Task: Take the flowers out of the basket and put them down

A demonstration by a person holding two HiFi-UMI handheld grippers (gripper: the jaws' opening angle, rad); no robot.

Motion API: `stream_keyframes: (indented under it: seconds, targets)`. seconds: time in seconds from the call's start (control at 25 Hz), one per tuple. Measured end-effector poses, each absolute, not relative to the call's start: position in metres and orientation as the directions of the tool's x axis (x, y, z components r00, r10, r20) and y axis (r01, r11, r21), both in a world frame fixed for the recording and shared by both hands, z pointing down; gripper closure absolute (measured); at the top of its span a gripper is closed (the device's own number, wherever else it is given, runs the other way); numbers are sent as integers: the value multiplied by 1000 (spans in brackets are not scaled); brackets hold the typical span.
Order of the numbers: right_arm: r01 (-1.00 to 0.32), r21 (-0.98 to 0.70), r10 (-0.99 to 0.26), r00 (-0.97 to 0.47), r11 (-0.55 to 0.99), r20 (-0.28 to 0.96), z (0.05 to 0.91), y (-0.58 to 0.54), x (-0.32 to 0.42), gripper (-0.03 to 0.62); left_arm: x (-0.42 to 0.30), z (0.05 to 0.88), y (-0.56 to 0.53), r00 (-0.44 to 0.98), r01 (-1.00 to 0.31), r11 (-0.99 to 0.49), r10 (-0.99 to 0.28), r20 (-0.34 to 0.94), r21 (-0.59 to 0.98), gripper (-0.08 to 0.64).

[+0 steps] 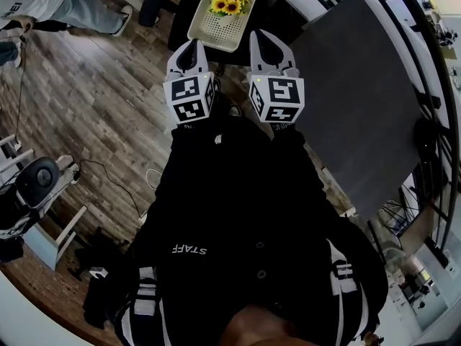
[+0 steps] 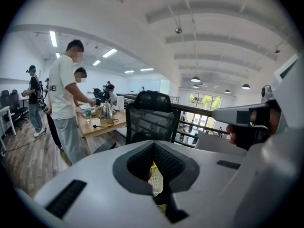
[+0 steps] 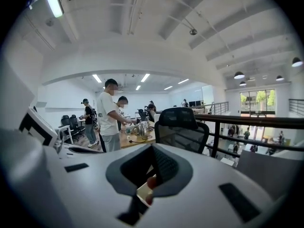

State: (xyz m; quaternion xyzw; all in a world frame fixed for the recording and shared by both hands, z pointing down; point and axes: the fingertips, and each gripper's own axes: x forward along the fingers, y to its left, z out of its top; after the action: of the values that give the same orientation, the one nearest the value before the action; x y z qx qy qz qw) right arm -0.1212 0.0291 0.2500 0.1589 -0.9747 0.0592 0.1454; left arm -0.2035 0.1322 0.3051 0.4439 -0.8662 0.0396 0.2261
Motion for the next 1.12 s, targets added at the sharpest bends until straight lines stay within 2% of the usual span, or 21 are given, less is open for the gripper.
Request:
stream_keyframes:
  seconds: [0.36,0.72,1.12]
  targets:
    - [-427,-76,-379,-860,901,342,298,1,-173,580,-255,362,103,-442,-820,558,-761,475,131,561]
    - [-501,-110,-410,-800,859,438,380,-29,-200,580,-274,443,49,-344,-867,481,-768,540,132,561]
    - [-549,-160,-407,-758,821,510,549,-72,-235,580,-314,615,1,-290,-860,486,-717,633,156,561]
